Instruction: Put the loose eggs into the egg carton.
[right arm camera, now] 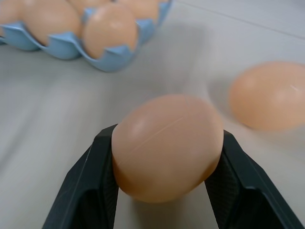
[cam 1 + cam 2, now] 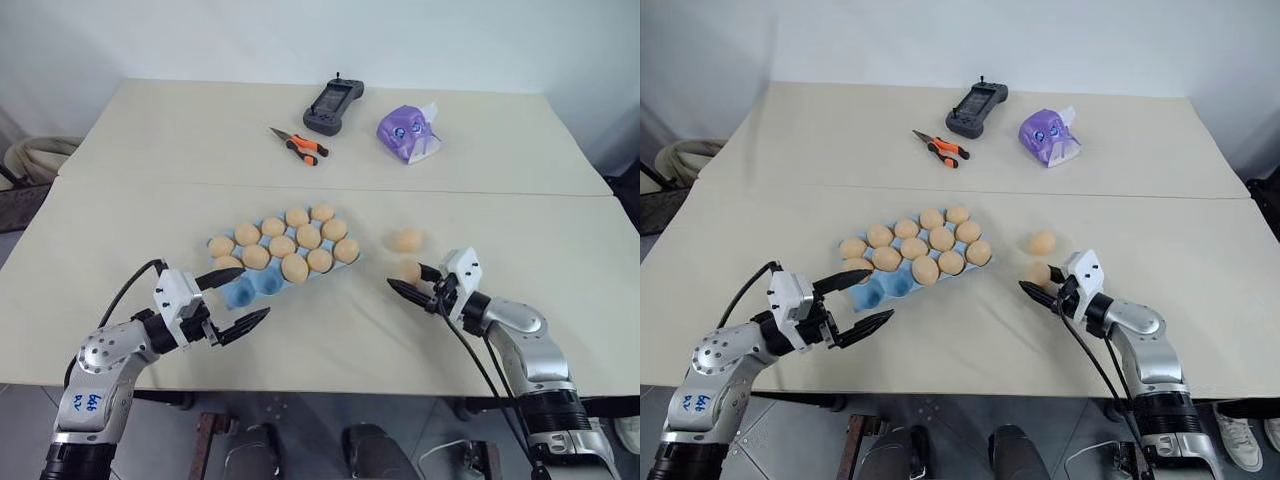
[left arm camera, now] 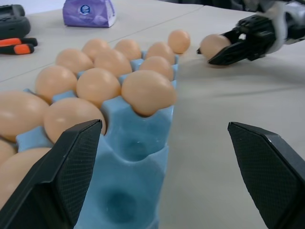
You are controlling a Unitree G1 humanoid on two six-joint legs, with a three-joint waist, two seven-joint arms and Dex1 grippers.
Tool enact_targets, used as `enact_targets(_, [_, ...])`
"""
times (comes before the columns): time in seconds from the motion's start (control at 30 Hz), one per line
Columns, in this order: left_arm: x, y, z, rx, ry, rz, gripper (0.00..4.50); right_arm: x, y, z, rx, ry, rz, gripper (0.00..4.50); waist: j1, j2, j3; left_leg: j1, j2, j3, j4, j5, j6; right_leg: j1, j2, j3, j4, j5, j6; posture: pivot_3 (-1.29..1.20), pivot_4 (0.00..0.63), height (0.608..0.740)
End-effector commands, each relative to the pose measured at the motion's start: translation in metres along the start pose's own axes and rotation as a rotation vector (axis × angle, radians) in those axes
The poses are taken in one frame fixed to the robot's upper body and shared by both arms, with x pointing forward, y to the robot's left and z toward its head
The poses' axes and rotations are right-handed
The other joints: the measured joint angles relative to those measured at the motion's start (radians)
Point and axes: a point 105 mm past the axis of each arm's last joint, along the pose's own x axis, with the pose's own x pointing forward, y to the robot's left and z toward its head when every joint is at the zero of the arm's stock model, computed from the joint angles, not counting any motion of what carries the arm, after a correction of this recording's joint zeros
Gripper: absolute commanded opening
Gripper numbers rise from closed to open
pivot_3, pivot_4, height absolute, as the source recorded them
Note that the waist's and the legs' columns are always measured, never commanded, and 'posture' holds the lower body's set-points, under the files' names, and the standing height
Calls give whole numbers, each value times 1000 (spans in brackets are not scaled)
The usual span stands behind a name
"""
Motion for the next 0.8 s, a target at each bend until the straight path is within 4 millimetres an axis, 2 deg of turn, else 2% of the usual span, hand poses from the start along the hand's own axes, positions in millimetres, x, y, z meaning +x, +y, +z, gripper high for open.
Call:
enact_targets(0.03, [-23, 17, 8, 22, -30, 162, 4500, 23, 33, 41, -46, -91, 167, 2047, -7, 0, 0, 0, 1, 0, 0, 0, 0, 0, 0, 1, 0, 0, 0, 0, 150, 740])
enact_targets(0.13, [-45, 24, -1, -11, -17, 289, 4500, 50, 60, 65, -51, -135, 270, 2047, -16, 0, 0, 0, 3, 0, 0, 0, -2, -2, 1, 1, 2, 0, 0, 0, 150, 740])
enact_targets(0.27, [-65, 20, -10, -36, 12, 368, 4500, 85, 97, 84, -74, -148, 414, 2047, -15, 0, 0, 0, 3, 0, 0, 1, -3, -4, 0, 0, 6, -1, -2, 0, 150, 740])
enact_targets(0.37, [-70, 16, -11, -39, 18, 391, 4500, 105, 116, 88, -90, -139, 481, 2047, -4, -1, 0, -1, 2, 0, 0, 1, -2, -5, -1, 0, 5, -1, -2, 0, 150, 740])
enact_targets(0.6, [-73, 11, -7, -38, 12, 424, 4500, 137, 136, 87, -142, -92, 545, 2047, -1, -3, -1, -2, 0, 0, -1, 0, -2, -5, -3, -1, 5, -1, -2, 0, 150, 740])
enact_targets(0.8, [-67, 7, -4, -39, -5, 410, 4500, 143, 135, 90, -153, -101, 523, 4037, -2, -3, -1, -3, 1, 1, -2, -1, -5, -8, -1, -1, 6, -2, -5, 0, 150, 740])
